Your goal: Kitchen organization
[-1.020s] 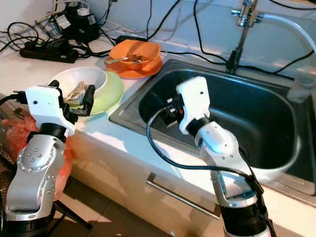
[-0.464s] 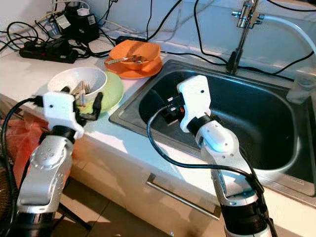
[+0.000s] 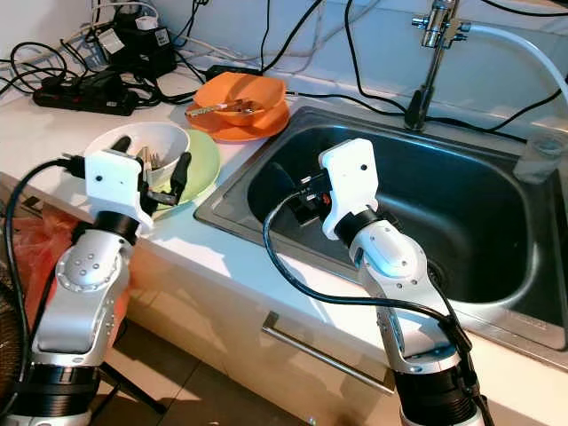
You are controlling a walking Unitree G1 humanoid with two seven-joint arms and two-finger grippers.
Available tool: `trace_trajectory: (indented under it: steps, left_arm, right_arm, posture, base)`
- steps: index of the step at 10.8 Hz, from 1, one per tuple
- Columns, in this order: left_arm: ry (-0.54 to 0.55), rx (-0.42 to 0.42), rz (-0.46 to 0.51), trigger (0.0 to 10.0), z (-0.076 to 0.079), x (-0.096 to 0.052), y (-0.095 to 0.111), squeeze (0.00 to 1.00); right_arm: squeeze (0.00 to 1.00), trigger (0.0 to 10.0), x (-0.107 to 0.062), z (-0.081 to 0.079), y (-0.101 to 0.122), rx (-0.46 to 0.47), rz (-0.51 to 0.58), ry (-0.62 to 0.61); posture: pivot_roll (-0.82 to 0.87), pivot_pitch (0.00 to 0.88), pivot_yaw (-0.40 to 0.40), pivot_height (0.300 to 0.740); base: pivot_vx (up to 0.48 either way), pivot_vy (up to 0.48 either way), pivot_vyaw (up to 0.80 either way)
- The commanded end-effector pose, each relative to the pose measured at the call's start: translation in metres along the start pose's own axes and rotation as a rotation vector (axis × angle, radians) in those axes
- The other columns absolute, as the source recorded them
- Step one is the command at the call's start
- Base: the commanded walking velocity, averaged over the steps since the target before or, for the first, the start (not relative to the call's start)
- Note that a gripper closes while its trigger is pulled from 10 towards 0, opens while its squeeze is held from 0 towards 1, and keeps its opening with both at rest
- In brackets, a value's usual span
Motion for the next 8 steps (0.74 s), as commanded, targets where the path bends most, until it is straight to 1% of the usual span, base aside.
trace_trajectory:
  steps: [1, 2, 5, 7, 8]
  left_arm:
    - [-0.031, 0.019, 0.034, 10.0, 0.004, 0.003, 0.008, 0.0]
    - [-0.055, 0.027, 0.054, 10.0, 0.009, 0.003, 0.012, 0.0]
    - [-0.112, 0.003, 0.064, 10.0, 0.022, 0.003, 0.01, 0.0]
    - [-0.157, -0.01, 0.051, 10.0, 0.033, 0.002, 0.005, 0.0]
    - [-0.158, -0.011, 0.042, 10.0, 0.034, 0.0, 0.002, 0.0]
  right_arm:
    - [0.0, 10.0, 0.0, 0.001, 0.005, -0.012, 0.019, -0.012]
    - [0.0, 10.0, 0.0, 0.001, 0.005, -0.013, 0.02, -0.011]
    - [0.0, 10.0, 0.0, 0.002, 0.004, -0.018, 0.017, -0.013]
    - [0.0, 10.0, -0.001, 0.002, 0.004, -0.021, 0.013, -0.016]
    - [0.0, 10.0, -0.002, 0.003, 0.003, -0.023, 0.012, -0.017]
  posture:
    - [-0.01, 0.0, 0.041, 0.74]
    - [-0.01, 0.0, 0.037, 0.74]
    - [-0.02, 0.0, 0.037, 0.74]
    - [-0.02, 0.0, 0.042, 0.74]
    - [-0.02, 0.0, 0.042, 0.74]
  base:
    - [0.0, 0.0, 0.0]
    - [0.0, 0.0, 0.0]
    - [0.0, 0.0, 0.0]
    - [0.0, 0.0, 0.0]
    - [0.0, 0.0, 0.0]
Point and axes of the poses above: a point about 5 cm out from each wrist's last joint towards the gripper, its own x axis pointing out of the wrist towards the gripper, its own y axis along the axis of the wrist's last joint, z = x × y, the point moved 1 cm from there along x, pointing out of the wrist towards the gripper, and after that the axes turned 12 degrees about -x, right-handed, at the moved point
